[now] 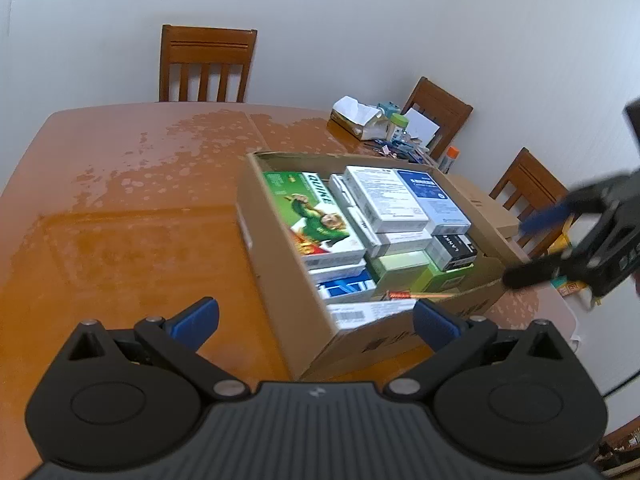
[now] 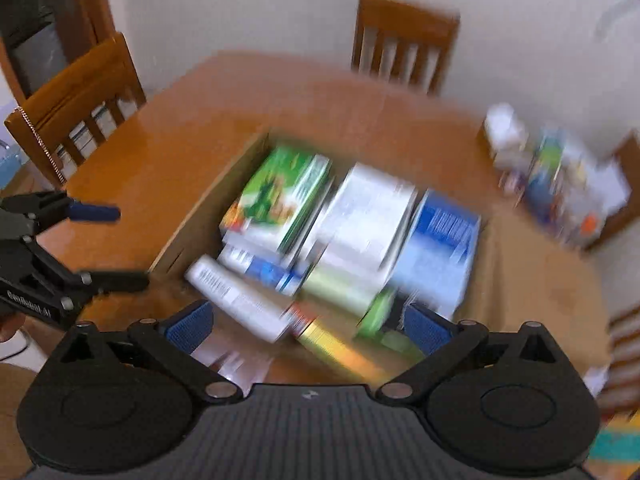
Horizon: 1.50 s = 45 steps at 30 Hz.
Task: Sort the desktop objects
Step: 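Move the open right gripper to the flat brown ZHUOMA lid, then close the right gripper on the edge of the ZHUOMA lid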
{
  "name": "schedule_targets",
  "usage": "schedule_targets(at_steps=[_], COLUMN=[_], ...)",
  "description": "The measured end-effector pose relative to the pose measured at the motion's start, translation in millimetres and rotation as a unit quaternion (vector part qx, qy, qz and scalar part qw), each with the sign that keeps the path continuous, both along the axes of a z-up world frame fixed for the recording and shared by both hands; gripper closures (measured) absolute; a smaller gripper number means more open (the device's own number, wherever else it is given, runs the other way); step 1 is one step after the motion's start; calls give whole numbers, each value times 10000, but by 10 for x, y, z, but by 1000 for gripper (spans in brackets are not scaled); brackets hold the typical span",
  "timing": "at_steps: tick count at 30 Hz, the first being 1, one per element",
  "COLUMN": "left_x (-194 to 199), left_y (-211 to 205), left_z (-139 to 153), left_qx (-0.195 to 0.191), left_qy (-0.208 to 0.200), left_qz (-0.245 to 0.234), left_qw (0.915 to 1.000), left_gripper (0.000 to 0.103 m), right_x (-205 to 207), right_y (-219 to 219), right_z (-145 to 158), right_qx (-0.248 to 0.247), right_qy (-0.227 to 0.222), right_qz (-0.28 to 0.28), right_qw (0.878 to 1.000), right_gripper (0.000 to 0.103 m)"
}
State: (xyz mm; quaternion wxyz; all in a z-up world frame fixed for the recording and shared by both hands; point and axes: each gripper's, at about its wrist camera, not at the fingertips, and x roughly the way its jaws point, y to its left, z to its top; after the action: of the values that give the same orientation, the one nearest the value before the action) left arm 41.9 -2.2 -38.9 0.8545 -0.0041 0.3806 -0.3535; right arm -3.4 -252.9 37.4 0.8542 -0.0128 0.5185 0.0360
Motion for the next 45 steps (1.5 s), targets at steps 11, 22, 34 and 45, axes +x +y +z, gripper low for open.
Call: schedule_targets(at_steps=[11,22,34,45], left_x=[22,12,-323,-804], left_y=[343,312,-677,-2888], left_z=[-40,-2,583,464], left_qx=[-116,-13,-287,244], left_qy=[-17,-299,-1321,-1382], left_qz=[-33,-140,-335,-321], left_qw=[9999,9995,9903,9896], left_gripper=[0,0,0,0], right_x=[-182,-496,-1139,-1637], right_y=[426,422,-606,-3085], right_z=[835,72,100,-482], right_qx=[-1287,-1121,-211,1721], right_qy=[-1663,-1491,-2416,-2047], right_qz=[-407,-1078,-1831,-2561], right_qw=[9768,9765,9527,9289], right_gripper=[0,0,0,0])
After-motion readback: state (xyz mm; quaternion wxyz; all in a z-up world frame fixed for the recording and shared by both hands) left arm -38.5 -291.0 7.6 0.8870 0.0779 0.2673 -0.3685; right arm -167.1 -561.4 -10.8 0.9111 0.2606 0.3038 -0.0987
